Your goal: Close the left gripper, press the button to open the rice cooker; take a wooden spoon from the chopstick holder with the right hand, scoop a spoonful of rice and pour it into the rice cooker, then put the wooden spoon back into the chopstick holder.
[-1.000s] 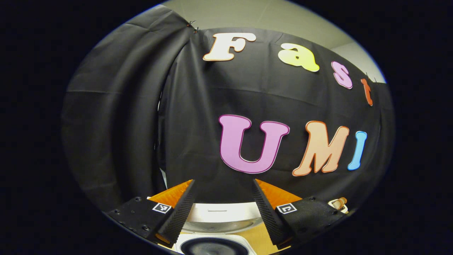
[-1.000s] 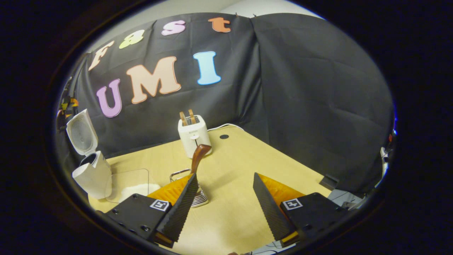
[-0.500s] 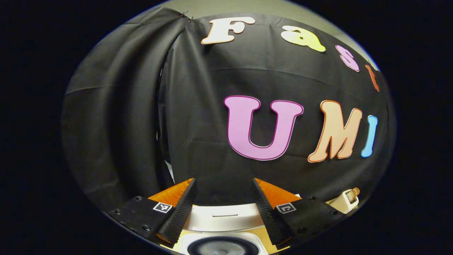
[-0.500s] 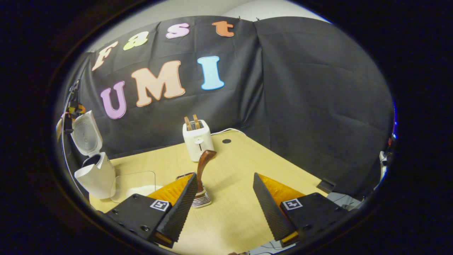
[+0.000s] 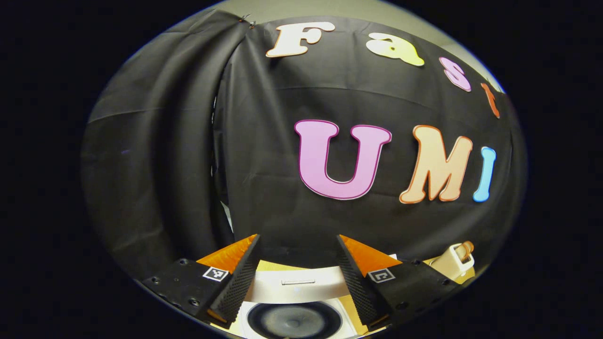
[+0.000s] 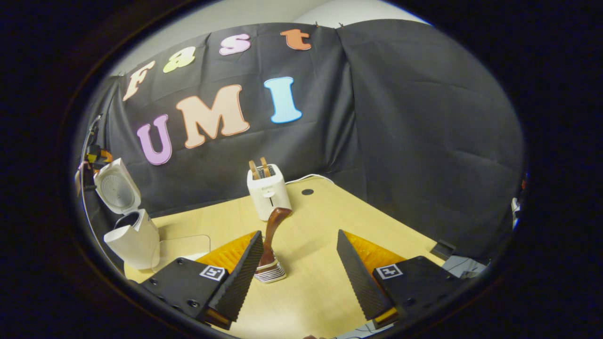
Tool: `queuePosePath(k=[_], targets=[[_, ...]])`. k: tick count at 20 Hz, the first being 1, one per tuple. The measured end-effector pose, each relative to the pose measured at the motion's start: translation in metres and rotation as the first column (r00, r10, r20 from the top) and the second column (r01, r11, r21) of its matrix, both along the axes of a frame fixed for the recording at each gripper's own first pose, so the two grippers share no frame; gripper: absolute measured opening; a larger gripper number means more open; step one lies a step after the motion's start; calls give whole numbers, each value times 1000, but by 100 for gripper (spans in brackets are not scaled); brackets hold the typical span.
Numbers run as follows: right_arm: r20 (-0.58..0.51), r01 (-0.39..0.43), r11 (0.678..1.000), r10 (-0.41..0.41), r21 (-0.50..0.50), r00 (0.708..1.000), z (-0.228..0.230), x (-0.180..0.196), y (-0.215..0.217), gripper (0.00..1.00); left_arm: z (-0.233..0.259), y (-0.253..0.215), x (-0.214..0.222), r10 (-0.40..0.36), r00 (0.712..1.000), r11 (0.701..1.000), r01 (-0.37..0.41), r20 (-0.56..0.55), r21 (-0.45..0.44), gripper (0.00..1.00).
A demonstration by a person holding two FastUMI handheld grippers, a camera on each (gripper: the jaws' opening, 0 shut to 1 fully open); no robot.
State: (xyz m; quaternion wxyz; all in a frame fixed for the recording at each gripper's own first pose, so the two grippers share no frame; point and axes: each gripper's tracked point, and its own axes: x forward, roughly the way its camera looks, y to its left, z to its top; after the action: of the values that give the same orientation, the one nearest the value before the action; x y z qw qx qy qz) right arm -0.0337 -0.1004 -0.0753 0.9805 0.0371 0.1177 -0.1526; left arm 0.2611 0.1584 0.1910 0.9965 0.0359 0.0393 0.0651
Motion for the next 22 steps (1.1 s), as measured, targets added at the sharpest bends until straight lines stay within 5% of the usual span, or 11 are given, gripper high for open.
queuePosePath(k=[8, 14, 22], targets=[[-9, -46, 999, 46, 16, 999, -8, 15, 5, 99, -50, -11, -60, 16, 1000, 998, -15, 10, -69, 90], [-19, -70, 997, 71, 8, 997, -11, 24, 16, 99, -88, -16, -81, 18, 999, 1000, -18, 39, 2, 91], [-27, -95, 995, 95, -8, 995, -11, 33, 32, 99, -125, -19, -99, 8, 1000, 1000, -8, 24, -27, 92]])
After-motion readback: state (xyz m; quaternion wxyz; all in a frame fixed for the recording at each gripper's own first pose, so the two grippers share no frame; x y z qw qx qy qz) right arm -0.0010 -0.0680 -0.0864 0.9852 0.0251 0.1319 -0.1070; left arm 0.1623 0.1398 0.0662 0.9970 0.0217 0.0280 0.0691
